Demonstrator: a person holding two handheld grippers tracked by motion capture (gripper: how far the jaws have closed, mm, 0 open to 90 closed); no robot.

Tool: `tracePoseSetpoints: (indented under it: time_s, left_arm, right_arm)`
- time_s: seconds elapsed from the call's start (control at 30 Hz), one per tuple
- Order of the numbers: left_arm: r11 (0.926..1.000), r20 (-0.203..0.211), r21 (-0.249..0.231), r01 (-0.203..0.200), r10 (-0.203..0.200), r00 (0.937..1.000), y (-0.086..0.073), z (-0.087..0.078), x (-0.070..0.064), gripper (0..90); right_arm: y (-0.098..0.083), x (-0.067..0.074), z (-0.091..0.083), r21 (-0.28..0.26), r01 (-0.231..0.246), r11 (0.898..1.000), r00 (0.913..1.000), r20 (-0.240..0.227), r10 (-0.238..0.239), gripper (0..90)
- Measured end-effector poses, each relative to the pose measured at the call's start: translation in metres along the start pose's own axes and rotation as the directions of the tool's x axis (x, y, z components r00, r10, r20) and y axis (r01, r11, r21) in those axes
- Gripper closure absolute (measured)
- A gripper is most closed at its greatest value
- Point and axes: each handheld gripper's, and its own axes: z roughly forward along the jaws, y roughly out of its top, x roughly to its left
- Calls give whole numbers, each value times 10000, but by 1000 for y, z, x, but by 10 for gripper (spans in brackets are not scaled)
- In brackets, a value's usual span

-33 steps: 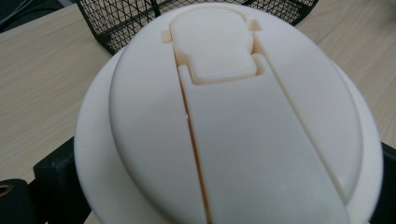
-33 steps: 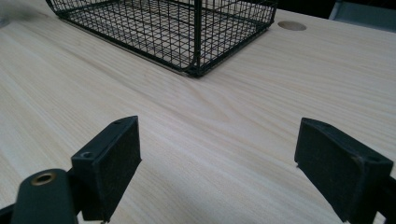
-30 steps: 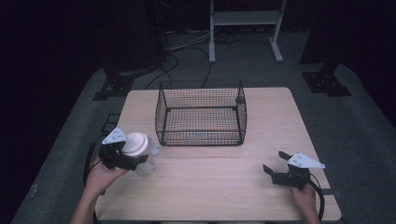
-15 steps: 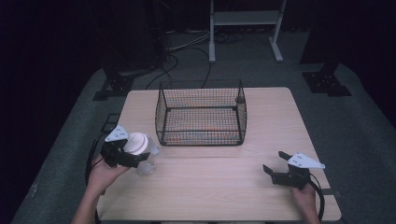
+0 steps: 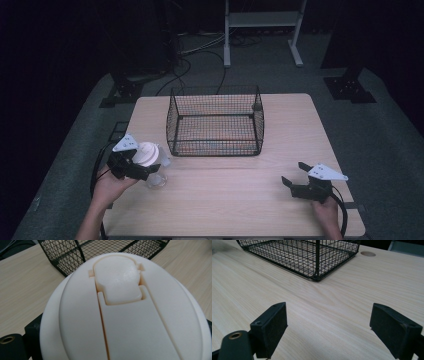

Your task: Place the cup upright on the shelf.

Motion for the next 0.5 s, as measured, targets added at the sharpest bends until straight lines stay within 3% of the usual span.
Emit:
tracePoseSetpoints:
  time_s: [0.2, 0.5]
  left_arm:
    - [9990, 192, 13, -456, 456, 9988, 15, -2, -12, 49]
    - [9901, 596, 203, -1387, 1373, 9887, 41, 0, -33, 49]
  right_arm:
    - [0, 0, 0, -1, 3, 10000, 10000, 1, -3, 135]
    - [0, 0, 0, -11, -40, 10000, 10000, -5, 40, 135]
